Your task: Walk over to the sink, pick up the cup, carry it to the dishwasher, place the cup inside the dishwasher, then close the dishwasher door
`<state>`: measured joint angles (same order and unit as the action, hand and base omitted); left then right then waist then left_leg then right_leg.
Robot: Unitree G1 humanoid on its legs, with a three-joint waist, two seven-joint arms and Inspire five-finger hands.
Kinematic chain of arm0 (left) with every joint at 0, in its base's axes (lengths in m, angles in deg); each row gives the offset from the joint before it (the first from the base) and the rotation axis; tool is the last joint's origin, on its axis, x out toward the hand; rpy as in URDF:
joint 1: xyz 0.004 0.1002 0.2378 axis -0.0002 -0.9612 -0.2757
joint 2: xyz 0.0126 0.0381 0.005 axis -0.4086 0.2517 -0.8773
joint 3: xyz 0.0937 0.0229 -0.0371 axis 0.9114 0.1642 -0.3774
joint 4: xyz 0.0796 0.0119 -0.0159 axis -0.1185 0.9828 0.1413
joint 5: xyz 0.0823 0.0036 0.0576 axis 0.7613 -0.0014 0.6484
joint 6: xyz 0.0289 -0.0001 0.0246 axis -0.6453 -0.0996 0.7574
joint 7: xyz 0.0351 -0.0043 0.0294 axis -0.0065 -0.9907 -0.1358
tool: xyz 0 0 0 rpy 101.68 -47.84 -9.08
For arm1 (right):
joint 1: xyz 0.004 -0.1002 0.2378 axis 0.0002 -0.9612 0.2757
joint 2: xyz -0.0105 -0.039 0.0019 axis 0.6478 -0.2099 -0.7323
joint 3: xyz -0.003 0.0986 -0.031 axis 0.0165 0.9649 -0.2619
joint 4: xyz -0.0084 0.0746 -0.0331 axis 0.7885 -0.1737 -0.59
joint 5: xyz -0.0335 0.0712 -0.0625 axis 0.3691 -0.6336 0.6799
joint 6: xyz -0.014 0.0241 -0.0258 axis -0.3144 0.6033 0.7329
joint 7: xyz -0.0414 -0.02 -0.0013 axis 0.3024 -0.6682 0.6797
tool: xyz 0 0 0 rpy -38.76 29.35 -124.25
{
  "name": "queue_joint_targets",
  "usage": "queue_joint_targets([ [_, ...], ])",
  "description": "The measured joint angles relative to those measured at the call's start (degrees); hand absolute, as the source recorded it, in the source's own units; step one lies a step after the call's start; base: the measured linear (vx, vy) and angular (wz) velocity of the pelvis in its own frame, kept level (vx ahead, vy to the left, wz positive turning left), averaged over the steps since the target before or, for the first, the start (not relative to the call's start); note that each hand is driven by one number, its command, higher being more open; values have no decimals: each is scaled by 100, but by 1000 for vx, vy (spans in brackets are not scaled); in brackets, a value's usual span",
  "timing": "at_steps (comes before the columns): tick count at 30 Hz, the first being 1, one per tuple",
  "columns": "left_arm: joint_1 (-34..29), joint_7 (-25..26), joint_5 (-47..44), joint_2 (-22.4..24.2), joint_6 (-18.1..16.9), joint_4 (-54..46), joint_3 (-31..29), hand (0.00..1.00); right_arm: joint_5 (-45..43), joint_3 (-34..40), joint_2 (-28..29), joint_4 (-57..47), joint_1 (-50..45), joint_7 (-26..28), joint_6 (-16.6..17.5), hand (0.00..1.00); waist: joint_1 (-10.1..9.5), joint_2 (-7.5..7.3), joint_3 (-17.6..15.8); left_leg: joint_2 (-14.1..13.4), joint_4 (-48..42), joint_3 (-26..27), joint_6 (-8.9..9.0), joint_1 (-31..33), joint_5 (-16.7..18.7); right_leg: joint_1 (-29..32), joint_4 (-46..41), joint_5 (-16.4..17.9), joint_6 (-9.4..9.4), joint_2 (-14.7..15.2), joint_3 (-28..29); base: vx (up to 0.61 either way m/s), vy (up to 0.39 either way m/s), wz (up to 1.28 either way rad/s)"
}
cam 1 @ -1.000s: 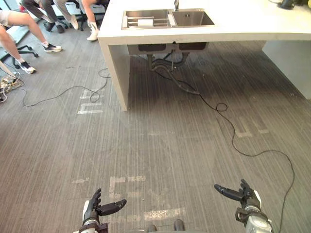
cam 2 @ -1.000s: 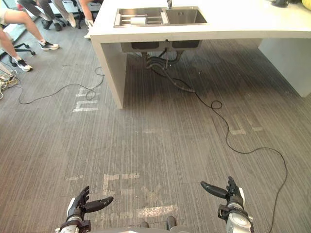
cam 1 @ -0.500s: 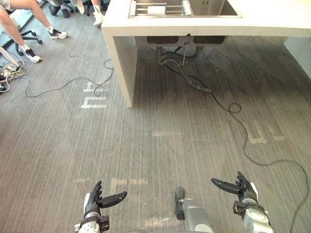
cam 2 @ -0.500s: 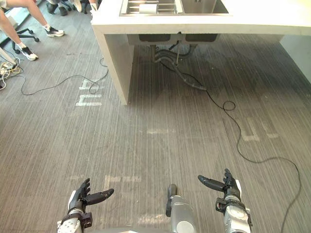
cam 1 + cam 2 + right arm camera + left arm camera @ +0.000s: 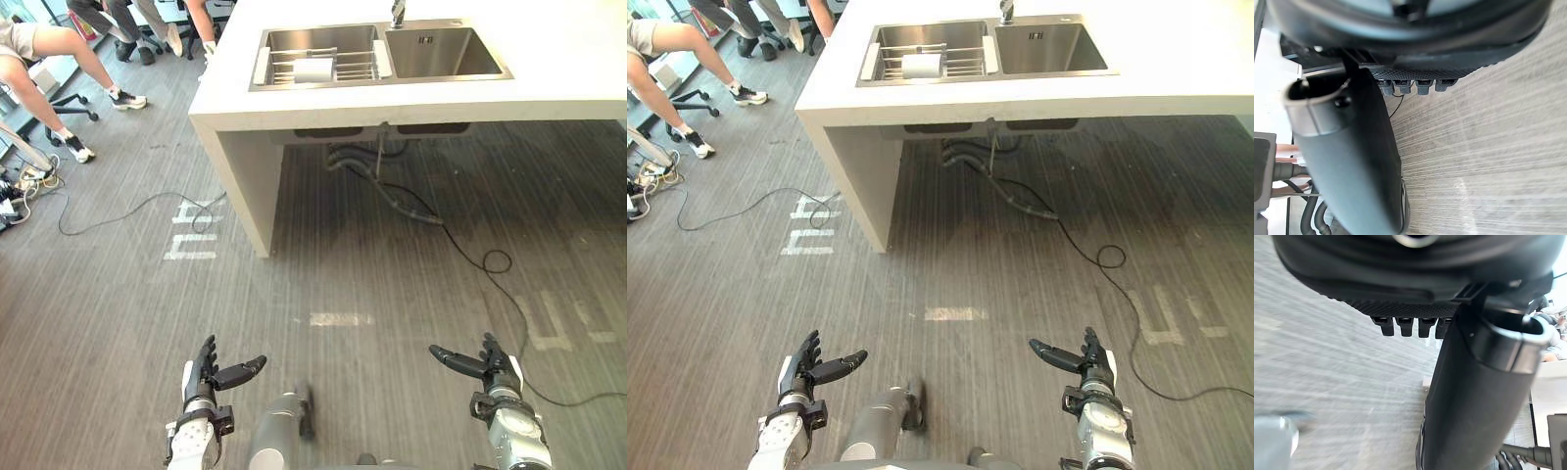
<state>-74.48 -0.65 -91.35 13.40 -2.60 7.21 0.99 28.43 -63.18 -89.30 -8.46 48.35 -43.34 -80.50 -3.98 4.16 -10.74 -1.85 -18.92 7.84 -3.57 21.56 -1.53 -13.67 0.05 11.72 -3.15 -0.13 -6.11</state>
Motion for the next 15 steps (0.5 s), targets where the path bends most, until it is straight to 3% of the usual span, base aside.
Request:
queue_joint_targets([
  [1,23,24,0,18,5,9,-21,100,5,-66,45,37,9,2,1,100,8,-135,-23,197,-132,52,-126,14,265,34,-235,141,137,223,-1,402,190,8],
  [2,39,24,-3,44,8,16,14,100,16,-80,47,75,10,1,0,100,5,-145,-23,252,-147,61,-170,-4,356,116,-455,180,204,294,24,487,235,16],
  [3,22,4,-3,75,11,21,79,100,62,-92,80,175,25,10,-25,100,11,-144,-18,332,-103,76,-219,-128,510,411,-1240,265,371,413,113,462,248,2],
  [4,-32,0,-3,75,17,29,93,100,103,-97,166,262,14,33,-43,100,13,-199,-26,439,86,102,-242,-456,591,811,-2405,273,796,544,185,461,247,0],
  [5,-65,1,-3,62,24,32,96,100,109,-100,221,297,-5,46,-43,100,28,-233,-28,501,197,99,-261,-668,639,1020,-3031,197,1061,645,227,571,266,-2],
  [6,-153,6,-12,22,61,36,126,100,118,-129,307,339,-82,74,-47,100,42,-263,-27,579,343,82,-300,-1127,786,1399,-4248,117,1236,806,269,485,193,4],
  [8,-232,54,-73,-28,70,35,159,100,235,-359,318,332,-244,123,-46,100,125,-263,-7,631,547,-10,-380,-1818,956,1892,-5251,237,1020,1024,-8,477,156,17],
  [9,-224,74,-87,-40,68,32,157,100,258,-422,315,323,-261,123,-45,100,162,-268,-1,641,624,-64,-387,-1963,984,2054,-5311,277,959,1065,-104,517,99,49],
  [11,-99,84,-125,-77,64,58,153,100,277,-454,323,335,-230,136,-46,100,303,-252,-12,599,878,-322,-375,-2343,994,2584,-4886,347,851,1001,-311,433,29,57],
  [13,-15,108,-167,-122,57,48,141,100,276,-452,323,341,-179,135,-45,100,342,-248,-19,453,1064,-500,-189,-2721,1109,2988,-3638,274,823,770,-338,380,-48,39],
  [14,-10,112,-167,-139,57,45,136,100,276,-447,323,340,-171,135,-44,100,347,-256,-20,425,1080,-555,-128,-2789,1148,3002,-3191,172,835,682,-325,387,-102,34],
  [15,-8,124,-165,-167,57,29,134,100,276,-435,323,343,-172,123,-44,100,353,-300,-4,409,1096,-593,3,-2882,1234,2982,-2377,-181,807,591,-273,383,-137,41],
])
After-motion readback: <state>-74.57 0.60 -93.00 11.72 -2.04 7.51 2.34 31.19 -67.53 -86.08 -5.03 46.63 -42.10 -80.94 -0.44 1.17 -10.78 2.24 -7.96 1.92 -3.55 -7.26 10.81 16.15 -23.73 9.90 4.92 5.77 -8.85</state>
